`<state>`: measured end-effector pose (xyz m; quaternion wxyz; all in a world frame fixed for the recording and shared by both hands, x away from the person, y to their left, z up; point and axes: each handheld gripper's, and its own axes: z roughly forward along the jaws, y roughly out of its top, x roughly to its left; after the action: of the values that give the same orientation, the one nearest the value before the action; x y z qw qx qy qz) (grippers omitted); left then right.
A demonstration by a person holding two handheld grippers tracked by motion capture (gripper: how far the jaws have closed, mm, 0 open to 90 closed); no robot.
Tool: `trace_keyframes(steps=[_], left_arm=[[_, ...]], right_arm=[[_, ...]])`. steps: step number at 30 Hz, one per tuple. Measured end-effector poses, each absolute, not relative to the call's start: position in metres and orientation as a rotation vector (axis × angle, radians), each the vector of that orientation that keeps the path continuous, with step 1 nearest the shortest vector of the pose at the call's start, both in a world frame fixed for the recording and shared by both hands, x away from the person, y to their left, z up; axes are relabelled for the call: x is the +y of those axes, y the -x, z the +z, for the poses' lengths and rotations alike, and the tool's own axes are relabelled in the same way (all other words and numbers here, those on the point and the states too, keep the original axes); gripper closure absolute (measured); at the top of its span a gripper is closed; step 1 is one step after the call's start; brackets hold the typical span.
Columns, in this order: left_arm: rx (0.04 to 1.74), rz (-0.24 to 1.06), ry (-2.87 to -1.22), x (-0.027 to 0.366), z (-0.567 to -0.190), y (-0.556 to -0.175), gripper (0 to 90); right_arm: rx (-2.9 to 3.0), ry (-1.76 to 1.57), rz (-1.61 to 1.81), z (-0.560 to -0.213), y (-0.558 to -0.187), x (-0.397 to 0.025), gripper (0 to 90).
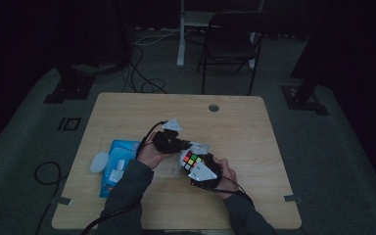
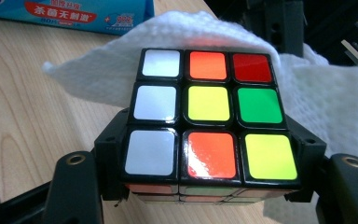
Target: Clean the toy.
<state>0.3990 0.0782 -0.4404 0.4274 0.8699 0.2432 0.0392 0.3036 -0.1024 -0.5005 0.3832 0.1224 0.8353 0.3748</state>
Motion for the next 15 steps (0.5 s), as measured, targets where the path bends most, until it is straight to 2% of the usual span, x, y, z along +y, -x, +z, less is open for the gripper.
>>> trace_keyframes(steps=[15], left_arm=[[0.609, 0.077, -2.179, 0.080, -0.447, -0.394, 86.4]], right_arm=[[2.131, -0.394, 1.019, -0.496, -0.310, -0.113, 33.8]])
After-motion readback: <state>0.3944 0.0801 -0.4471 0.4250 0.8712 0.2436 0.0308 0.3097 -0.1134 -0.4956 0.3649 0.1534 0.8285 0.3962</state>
